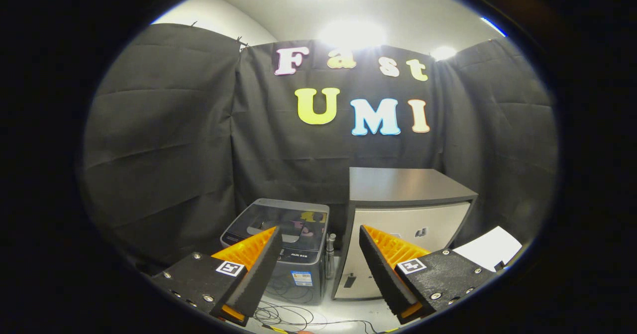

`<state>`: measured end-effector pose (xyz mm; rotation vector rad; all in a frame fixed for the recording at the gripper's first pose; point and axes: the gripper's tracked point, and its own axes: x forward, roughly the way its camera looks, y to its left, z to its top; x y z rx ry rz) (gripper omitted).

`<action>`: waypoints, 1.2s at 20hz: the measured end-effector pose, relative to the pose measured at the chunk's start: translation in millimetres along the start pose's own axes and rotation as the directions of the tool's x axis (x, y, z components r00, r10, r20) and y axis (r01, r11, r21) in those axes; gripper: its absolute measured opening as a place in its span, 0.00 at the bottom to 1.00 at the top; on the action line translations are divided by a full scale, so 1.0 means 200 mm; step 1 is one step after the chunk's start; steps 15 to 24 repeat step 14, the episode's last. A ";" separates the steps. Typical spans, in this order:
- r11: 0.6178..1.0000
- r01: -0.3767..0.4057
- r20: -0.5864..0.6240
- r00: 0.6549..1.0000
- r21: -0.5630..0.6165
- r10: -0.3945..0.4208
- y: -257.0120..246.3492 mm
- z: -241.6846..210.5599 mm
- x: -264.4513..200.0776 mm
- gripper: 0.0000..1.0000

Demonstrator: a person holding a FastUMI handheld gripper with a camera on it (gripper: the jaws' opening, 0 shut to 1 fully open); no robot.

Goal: Put the clothes into the washing machine and then close the washing machine lid.

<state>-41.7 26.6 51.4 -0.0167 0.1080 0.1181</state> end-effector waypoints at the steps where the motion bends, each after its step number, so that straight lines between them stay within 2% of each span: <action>1: 1.000 -0.003 0.018 1.000 0.008 0.003 0.00 0.02 -0.05 0.96; 6: 1.000 0.019 0.089 0.996 0.017 -0.020 -0.03 0.03 -0.29 0.96; 12: 0.998 0.046 0.065 0.997 -0.035 -0.044 -0.05 -0.05 -0.49 0.96; 24: 0.997 0.052 0.058 0.997 -0.052 -0.049 -0.05 -0.06 -0.50 0.96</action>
